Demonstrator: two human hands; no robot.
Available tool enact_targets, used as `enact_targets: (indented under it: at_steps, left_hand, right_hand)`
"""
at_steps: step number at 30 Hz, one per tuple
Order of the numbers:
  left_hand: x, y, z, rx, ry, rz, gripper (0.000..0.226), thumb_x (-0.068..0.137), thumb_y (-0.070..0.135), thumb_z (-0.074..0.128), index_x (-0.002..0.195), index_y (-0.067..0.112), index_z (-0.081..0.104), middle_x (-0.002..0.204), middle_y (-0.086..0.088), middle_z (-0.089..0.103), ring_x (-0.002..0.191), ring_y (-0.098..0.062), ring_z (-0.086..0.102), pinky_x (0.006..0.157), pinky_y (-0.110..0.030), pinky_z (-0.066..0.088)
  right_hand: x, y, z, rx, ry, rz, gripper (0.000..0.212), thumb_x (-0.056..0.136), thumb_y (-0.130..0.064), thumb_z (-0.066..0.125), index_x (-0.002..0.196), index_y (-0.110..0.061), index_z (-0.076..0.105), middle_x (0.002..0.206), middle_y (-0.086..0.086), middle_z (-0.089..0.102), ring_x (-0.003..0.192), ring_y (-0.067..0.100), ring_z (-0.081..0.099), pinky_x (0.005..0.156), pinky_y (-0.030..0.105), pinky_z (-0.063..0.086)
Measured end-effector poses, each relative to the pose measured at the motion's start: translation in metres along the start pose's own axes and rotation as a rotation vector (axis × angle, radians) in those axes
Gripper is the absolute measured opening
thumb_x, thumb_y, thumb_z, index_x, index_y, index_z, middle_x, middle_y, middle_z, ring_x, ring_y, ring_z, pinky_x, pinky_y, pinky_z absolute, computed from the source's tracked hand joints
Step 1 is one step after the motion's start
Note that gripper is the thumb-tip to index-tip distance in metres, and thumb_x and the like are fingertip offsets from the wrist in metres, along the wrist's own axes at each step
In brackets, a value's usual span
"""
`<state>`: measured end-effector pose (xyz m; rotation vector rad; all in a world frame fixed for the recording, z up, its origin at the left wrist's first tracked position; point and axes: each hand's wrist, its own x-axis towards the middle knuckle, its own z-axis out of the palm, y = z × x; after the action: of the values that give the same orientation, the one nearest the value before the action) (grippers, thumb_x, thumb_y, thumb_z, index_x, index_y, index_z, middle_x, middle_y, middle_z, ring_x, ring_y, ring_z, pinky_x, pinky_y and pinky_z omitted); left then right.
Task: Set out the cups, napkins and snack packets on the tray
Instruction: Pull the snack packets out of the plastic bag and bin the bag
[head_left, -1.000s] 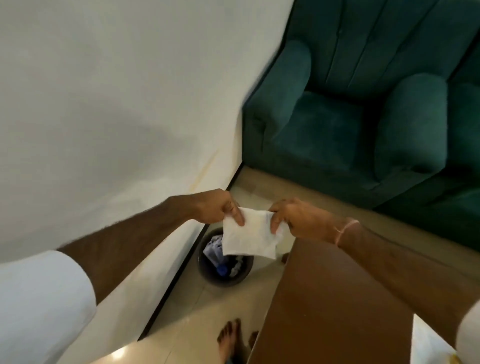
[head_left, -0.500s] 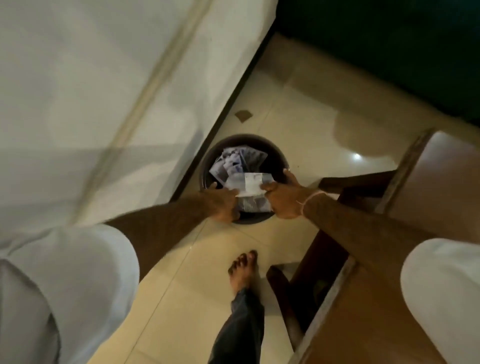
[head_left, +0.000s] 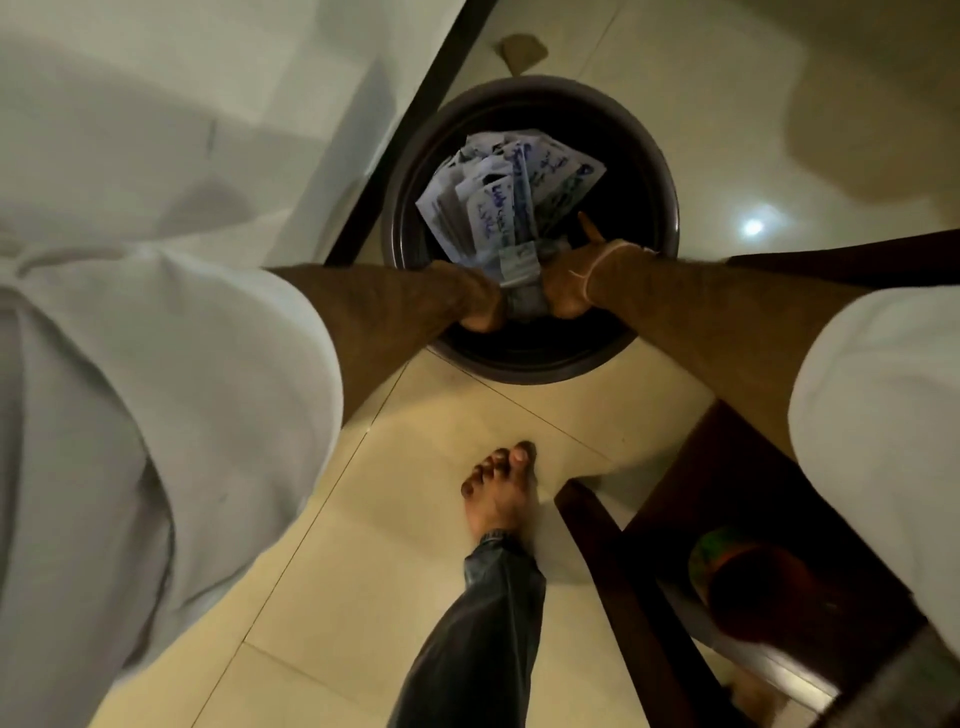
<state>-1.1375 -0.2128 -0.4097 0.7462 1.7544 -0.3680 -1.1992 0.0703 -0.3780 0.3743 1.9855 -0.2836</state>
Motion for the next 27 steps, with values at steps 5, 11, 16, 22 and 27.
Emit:
enact_targets:
  at_steps: [5, 11, 16, 22, 27]
  left_hand:
    - [-0.001, 0.003, -0.010, -0.018, 0.023, -0.011, 0.053, 0.104, 0.043, 0.033, 0.153, 0.025, 0.020, 0.154, -0.009, 0.032, 0.139, -0.030, 0.035, 0.117, -0.046, 0.027]
    - [-0.037, 0.019, -0.040, -0.071, 0.056, 0.003, 0.051, 0.106, 0.035, 0.031, 0.154, 0.025, 0.020, 0.158, -0.008, 0.029, 0.142, -0.029, 0.032, 0.118, -0.045, 0.025]
    - [-0.083, 0.031, -0.138, 0.079, 0.089, 0.339, 0.054, 0.106, 0.035, 0.035, 0.156, 0.023, 0.020, 0.158, -0.008, 0.030, 0.142, -0.025, 0.034, 0.118, -0.041, 0.027]
    - [-0.200, 0.153, -0.424, 0.316, 0.507, 0.391, 0.077, 0.092, 0.046, 0.059, 0.155, 0.018, 0.024, 0.158, -0.010, 0.035, 0.139, -0.035, 0.042, 0.114, -0.051, 0.036]
    - [-0.320, 0.203, -0.477, 0.312, 0.690, 0.452, 0.079, 0.093, 0.046, 0.057, 0.157, 0.017, 0.019, 0.159, -0.012, 0.035, 0.138, -0.036, 0.042, 0.112, -0.050, 0.039]
  right_hand:
    - [-0.001, 0.003, 0.001, 0.050, 0.046, -0.011, 0.054, 0.098, -0.041, 0.046, 0.150, -0.025, 0.040, 0.155, 0.009, 0.041, 0.150, 0.030, 0.026, 0.120, 0.061, -0.007]
    - [-0.059, 0.013, -0.030, 0.265, 0.306, 0.036, 0.057, 0.090, -0.040, 0.056, 0.142, -0.016, 0.050, 0.148, 0.016, 0.043, 0.132, 0.038, 0.046, 0.112, 0.054, 0.033]
    - [-0.137, 0.034, -0.077, 0.534, 0.462, 0.084, 0.062, 0.090, -0.039, 0.059, 0.144, -0.011, 0.044, 0.150, 0.016, 0.040, 0.131, 0.037, 0.048, 0.107, 0.044, 0.043]
    - [-0.268, 0.079, -0.157, 0.578, 0.679, 0.157, 0.056, 0.091, -0.029, 0.058, 0.142, -0.013, 0.043, 0.150, 0.011, 0.044, 0.126, 0.032, 0.054, 0.099, 0.042, 0.049]
    - [-0.408, 0.117, -0.233, 0.594, 0.836, 0.235, 0.060, 0.093, -0.026, 0.059, 0.148, -0.015, 0.037, 0.156, 0.008, 0.038, 0.133, 0.030, 0.050, 0.105, 0.042, 0.046]
